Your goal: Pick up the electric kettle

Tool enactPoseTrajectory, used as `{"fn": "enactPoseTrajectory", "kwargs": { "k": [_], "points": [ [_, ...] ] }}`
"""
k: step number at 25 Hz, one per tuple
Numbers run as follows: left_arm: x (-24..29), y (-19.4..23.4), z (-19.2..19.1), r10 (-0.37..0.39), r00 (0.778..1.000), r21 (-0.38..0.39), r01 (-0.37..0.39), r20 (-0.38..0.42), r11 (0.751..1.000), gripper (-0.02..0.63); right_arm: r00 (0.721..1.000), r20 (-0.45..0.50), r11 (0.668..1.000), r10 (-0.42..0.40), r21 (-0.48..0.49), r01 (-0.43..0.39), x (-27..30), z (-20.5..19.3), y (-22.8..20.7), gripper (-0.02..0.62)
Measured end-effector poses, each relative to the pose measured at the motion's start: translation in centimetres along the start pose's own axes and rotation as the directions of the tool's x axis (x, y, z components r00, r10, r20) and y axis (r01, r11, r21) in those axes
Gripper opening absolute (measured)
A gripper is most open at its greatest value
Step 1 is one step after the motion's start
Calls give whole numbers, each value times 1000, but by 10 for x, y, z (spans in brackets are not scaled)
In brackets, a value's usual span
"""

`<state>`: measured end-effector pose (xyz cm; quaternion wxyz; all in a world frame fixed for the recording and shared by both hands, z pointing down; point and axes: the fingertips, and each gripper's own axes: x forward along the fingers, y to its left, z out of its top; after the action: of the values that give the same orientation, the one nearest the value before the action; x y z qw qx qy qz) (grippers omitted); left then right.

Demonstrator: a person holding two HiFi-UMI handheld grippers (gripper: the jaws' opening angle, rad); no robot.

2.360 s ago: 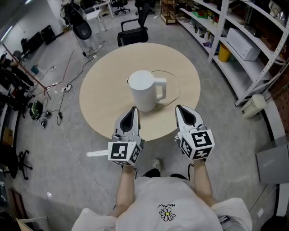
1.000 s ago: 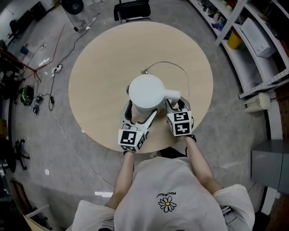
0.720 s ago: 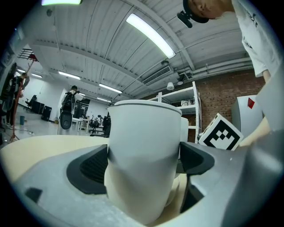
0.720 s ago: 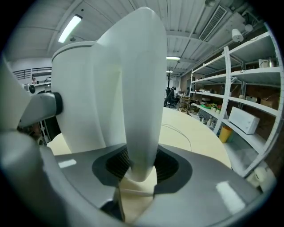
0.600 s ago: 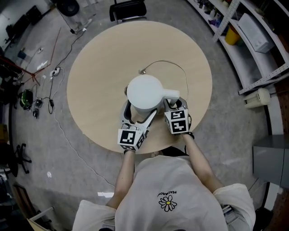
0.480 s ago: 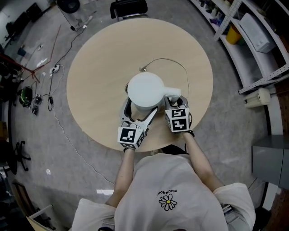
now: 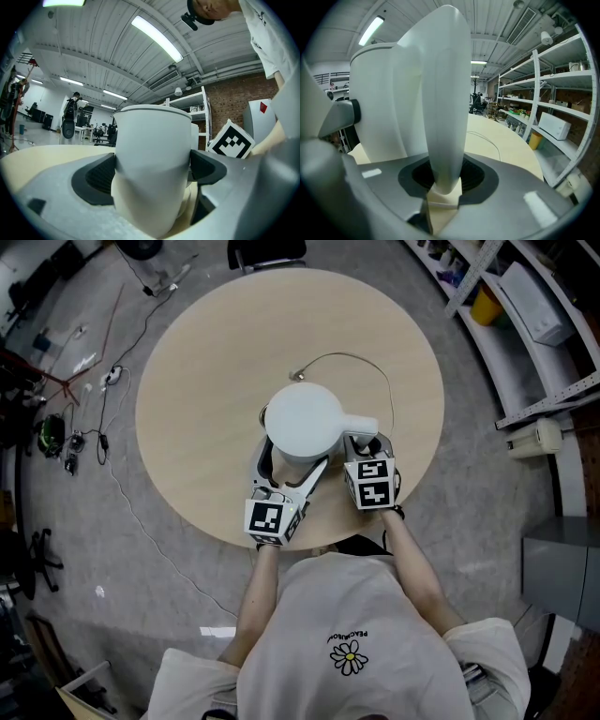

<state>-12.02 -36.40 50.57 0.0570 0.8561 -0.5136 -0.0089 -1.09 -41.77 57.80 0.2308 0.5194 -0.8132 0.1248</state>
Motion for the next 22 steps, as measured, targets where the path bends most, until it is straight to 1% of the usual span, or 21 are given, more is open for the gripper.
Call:
{"fn": "enactPoseTrajectory", "kwargs": {
  "k": [4, 6, 8, 10, 14, 18, 20, 22],
  "points": [
    [0, 3, -2, -6, 998, 3, 6, -58, 1000, 503, 1000, 5, 1000, -10, 2, 10, 2, -1, 1, 112],
    [-1, 3, -1, -4, 997, 5, 5, -75, 1000, 502, 1000, 9, 1000, -12, -3, 12, 0, -1, 2, 110],
    [-1, 1, 7, -6, 998, 15, 7, -68, 1000, 502, 1000, 22, 1000, -8, -8, 9, -3, 4, 2, 110],
    [2, -2, 22, -13, 999, 36, 15, -45, 999, 502, 999, 38, 1000, -8, -9, 8, -8, 14, 0, 110],
    [8, 1, 60, -29, 1000, 71, 29, 3, 997, 502, 994, 106, 1000, -10, -27, 13, -20, 57, -4, 110],
    [8, 4, 107, -35, 999, 35, 35, 22, 999, 502, 984, 180, 998, 1, -56, 9, -43, 110, -4, 110],
    [8, 5, 132, -30, 998, 32, 28, 60, 999, 502, 977, 211, 998, 11, -57, 1, -54, 133, -4, 110],
    [4, 6, 154, -25, 995, 47, 20, 98, 999, 500, 972, 235, 998, 21, -58, -7, -63, 153, -1, 110]
  ]
}}
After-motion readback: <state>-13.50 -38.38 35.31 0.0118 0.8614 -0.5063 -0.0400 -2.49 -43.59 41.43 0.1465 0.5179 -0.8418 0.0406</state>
